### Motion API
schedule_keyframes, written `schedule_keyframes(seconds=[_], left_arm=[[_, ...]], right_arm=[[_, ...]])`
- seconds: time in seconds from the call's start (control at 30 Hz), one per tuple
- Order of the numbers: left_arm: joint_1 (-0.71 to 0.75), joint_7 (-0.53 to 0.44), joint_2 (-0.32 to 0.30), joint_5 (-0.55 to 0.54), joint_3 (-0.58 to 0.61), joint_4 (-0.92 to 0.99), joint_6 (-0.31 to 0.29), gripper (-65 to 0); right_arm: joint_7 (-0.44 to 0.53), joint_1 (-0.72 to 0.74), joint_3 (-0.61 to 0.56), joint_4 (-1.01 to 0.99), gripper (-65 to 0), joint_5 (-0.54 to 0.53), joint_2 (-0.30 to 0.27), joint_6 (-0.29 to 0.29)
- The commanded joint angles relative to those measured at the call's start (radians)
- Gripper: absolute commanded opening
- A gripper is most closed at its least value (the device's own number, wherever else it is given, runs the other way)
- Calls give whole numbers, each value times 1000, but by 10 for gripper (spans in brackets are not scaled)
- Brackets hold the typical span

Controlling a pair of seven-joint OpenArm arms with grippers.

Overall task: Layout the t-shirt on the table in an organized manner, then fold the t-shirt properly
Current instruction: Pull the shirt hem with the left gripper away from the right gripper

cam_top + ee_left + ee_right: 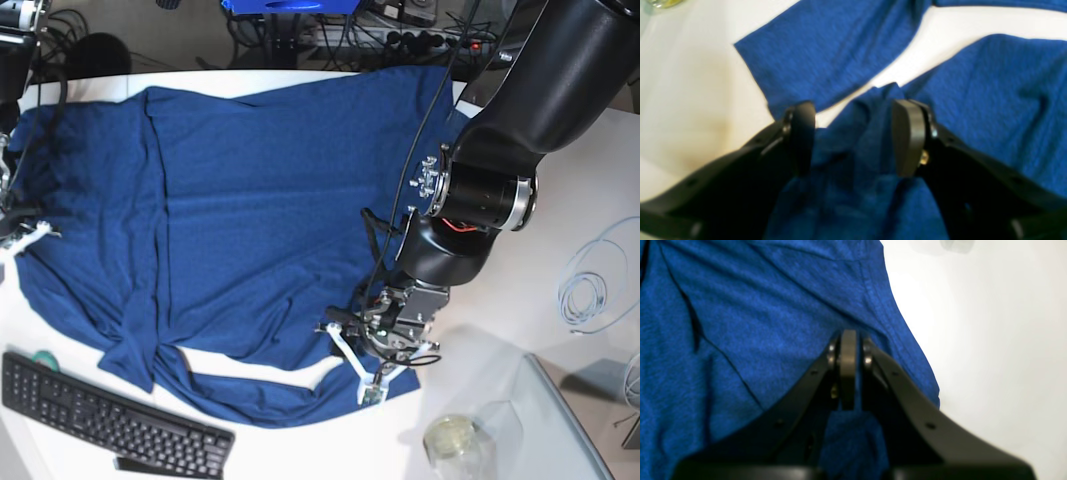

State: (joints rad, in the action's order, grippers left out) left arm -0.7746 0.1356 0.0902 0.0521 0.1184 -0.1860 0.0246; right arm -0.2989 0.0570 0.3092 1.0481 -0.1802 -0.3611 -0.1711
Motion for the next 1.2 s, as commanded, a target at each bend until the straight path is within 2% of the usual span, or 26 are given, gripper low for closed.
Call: schedule_keyframes(seconds=[0.0, 0.23, 0.33, 0.43, 0.47, 0.57, 0.67, 0.77, 0.8, 0.93, 1.07, 1.17], left_arm=[[-21, -27, 6, 2, -1, -17, -1, -306], [10, -29, 7, 2, -1, -17, -1, -316], [20, -29, 4, 2, -1, -19, -1, -426], [31, -29, 4, 2, -1, -28, -1, -634], [36, -26, 3, 1, -1, -48, -1, -650], [60, -18, -2, -21, -1, -132, -1, -650], [80, 46, -42, -82, -1, -208, -1, -650], [103, 65, -80, -128, -1, -266, -1, -650], [111, 65, -93, -139, -1, -283, 4, -650], [139, 66, -143, -153, -1, -324, 88, -650], [160, 66, -166, -153, -1, -366, 96, -650], [169, 66, -169, -153, -1, -379, 96, -650]], right_arm=[[22, 16, 5, 19, -629, -2, -22, 8], [22, 14, 5, 19, -629, -2, -22, 8], [22, 14, 5, 19, -629, -2, -22, 8], [22, 13, 5, 19, -629, -2, -22, 6], [22, 7, 5, 19, -629, -2, -22, 6], [22, 2, 5, 21, -629, -2, -22, 6], [22, 1, 5, 14, -629, -2, -22, 6], [22, -6, 5, 14, -629, -2, -22, 5], [22, -4, 5, 14, -629, -2, -22, -8], [22, 1, 5, 16, -629, -2, -22, -69], [22, 1, 5, 22, -629, -2, -19, -87], [22, -1, 5, 48, -629, -2, 4, -150]])
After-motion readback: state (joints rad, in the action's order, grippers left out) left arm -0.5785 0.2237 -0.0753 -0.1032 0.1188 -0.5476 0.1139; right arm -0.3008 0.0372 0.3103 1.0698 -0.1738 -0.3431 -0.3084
